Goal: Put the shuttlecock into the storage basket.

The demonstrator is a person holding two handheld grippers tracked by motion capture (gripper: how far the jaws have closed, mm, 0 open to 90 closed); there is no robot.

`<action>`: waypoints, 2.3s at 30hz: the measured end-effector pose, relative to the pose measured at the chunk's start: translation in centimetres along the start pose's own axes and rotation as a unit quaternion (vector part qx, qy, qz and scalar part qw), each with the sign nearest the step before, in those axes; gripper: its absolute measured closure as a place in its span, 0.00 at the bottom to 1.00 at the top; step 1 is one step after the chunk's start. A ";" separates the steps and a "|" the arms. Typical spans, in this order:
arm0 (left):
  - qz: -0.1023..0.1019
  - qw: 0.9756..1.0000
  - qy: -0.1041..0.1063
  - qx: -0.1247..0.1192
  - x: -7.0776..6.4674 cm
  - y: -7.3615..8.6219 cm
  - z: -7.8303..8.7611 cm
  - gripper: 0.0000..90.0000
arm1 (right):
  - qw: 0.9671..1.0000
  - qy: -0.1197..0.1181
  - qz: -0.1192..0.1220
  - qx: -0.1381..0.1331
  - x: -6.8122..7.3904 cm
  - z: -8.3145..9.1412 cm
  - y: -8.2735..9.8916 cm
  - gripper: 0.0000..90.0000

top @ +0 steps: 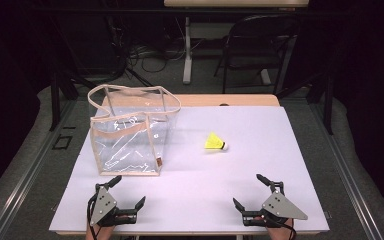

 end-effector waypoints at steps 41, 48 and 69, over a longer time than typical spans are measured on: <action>0.006 0.997 0.070 0.018 -3.0 -1.8 -3.9 0.00 | 1.000 -0.012 -0.003 0.012 0.2 -0.6 0.2 0.01; 0.003 0.996 0.084 0.021 -3.5 -2.1 -5.0 0.00 | 1.000 -0.014 -0.001 0.013 0.3 -0.6 0.2 0.01; 0.006 0.994 0.107 0.016 -4.0 -3.1 -7.0 0.00 | 1.000 -0.014 0.002 0.018 0.4 -0.7 0.3 0.01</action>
Point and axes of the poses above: each handheld gripper's, and its own axes: z roughly backward along the jaws, y roughly out of its underside, x roughly to its left, the point moved 2 cm from there along -z, roughly forward along the jaws, and after that the axes turned 8 degrees about -z, right-handed, at the moved point
